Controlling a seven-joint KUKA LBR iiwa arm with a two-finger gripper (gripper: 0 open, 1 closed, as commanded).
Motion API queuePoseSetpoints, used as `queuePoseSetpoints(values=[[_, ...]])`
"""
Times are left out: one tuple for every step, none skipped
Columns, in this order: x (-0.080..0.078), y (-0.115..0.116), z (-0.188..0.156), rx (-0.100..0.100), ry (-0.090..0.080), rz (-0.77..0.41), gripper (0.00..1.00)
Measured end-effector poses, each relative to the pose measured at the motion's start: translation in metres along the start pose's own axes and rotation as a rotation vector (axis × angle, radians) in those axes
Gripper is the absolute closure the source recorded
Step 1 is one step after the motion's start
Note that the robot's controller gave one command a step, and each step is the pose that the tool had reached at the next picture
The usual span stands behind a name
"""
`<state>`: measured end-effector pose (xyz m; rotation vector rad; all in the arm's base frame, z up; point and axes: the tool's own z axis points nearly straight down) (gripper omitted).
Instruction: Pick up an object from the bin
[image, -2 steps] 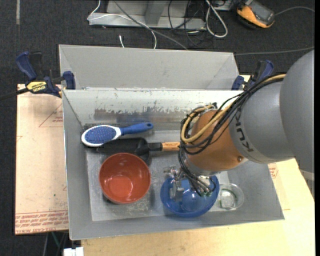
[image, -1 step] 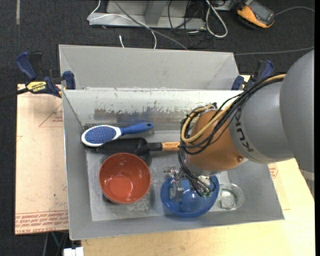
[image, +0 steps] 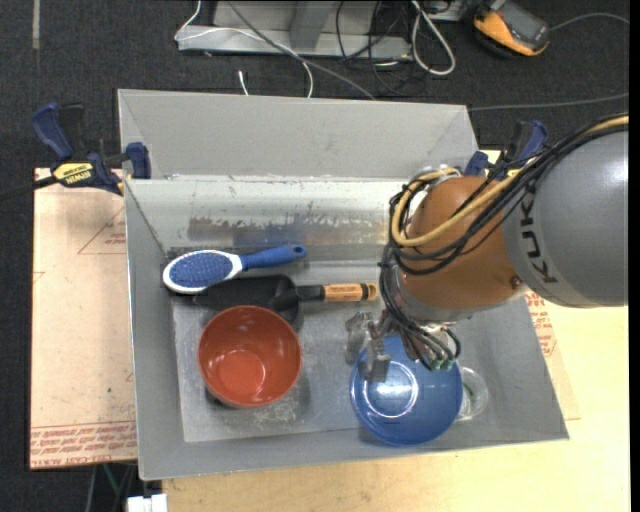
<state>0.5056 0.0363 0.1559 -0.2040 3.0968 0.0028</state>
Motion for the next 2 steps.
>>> queuePoseSetpoints(values=[[-0.005, 0.002, -0.055, 0.0, -0.012, 0.0, 1.0], [-0.007, 0.004, -0.066, -0.001, 0.005, -0.004, 1.0]])
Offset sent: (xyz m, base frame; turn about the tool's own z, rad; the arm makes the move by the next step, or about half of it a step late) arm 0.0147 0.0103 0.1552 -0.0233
